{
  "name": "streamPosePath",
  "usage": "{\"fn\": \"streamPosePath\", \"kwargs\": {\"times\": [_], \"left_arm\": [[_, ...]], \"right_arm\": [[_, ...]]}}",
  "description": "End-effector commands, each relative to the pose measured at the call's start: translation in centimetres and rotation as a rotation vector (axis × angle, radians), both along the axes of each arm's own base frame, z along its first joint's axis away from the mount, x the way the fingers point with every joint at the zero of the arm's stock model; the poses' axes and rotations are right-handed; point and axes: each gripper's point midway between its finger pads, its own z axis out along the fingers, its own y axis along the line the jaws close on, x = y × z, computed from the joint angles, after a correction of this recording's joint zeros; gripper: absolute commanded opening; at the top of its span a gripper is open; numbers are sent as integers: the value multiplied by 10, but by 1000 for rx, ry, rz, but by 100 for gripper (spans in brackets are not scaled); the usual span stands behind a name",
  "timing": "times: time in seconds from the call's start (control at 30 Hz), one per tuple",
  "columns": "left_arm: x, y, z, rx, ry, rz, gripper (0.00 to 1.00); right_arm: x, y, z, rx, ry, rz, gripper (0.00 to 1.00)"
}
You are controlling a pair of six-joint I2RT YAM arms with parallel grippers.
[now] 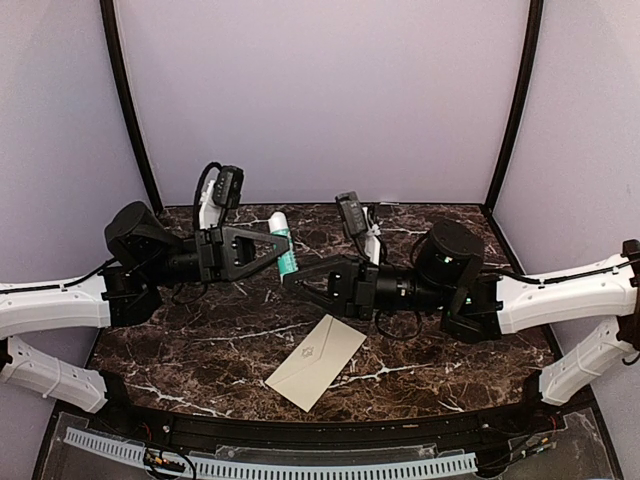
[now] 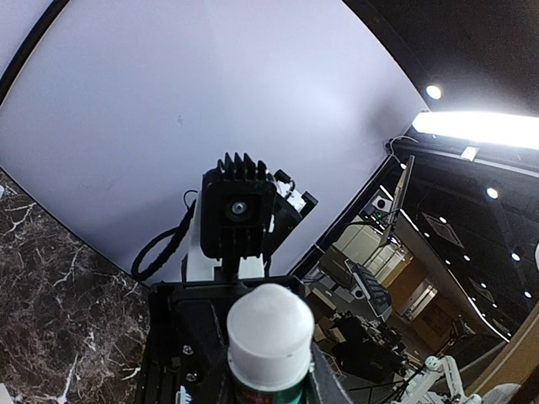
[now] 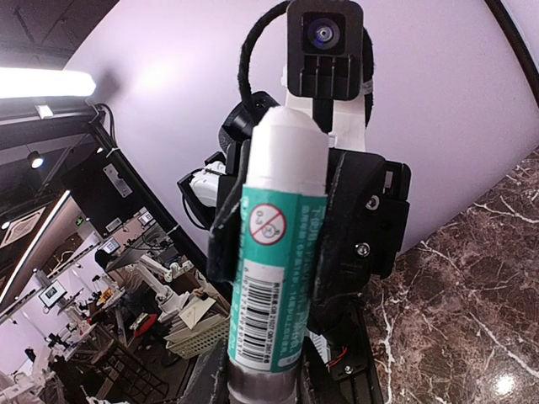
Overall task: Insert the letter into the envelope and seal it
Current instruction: Screw the solid glue.
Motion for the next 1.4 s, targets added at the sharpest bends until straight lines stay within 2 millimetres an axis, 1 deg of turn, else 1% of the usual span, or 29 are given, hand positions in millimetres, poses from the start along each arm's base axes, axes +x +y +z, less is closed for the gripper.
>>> {"fn": "streamPosePath", "kwargs": {"times": [0.0,0.13,0.23,0.3,0.33,0.37,0.4,0.43,0.47,0.57,0.63,0.67,0.83,0.9,0.93,1.0,1.17,1.3,1.33,1.37], "left_arm": [[1,3,4,-9,-10,20,0],[3,3,0,5,-10,31,0],[6,1,-8,35,-6,44,0],[10,1,-14,55,0,64,0],[11,0,-18,71,8,71,0],[14,0,-19,77,6,92,0],[17,0,-25,101,22,105,0],[24,1,-27,110,32,142,0],[28,1,-36,143,59,164,0],[42,3,-49,180,107,244,0],[49,6,-57,201,139,281,0],[51,7,-63,220,157,297,0],[67,16,-90,282,253,404,0],[69,18,-97,277,292,418,0],[70,18,-97,266,309,419,0],[71,18,-104,266,335,421,0],[73,17,-113,276,374,428,0],[72,17,-112,274,381,422,0],[71,18,-109,267,378,422,0],[71,18,-107,263,375,421,0]], "right_arm": [[-7,-2,21,63,-37,16,17],[-5,-1,19,51,-43,4,9],[2,1,15,12,-39,-36,7],[12,3,8,-51,-28,-88,7],[18,4,9,-68,-30,-122,7],[24,6,0,-125,-24,-151,7],[30,7,-4,-163,-23,-182,7],[35,8,-9,-204,-24,-209,7],[41,10,-8,-232,-23,-238,6],[58,14,-18,-328,-16,-328,5],[69,16,-27,-390,-5,-386,5],[75,18,-34,-427,1,-420,5],[95,31,-57,-591,-18,-531,5],[101,37,-62,-647,-36,-575,4],[105,40,-66,-675,-41,-596,4],[108,45,-71,-703,-45,-614,4],[108,57,-75,-705,-38,-596,4],[105,55,-74,-689,-30,-584,5],[102,53,-72,-679,-27,-572,7],[99,52,-68,-659,-25,-558,12]]}}
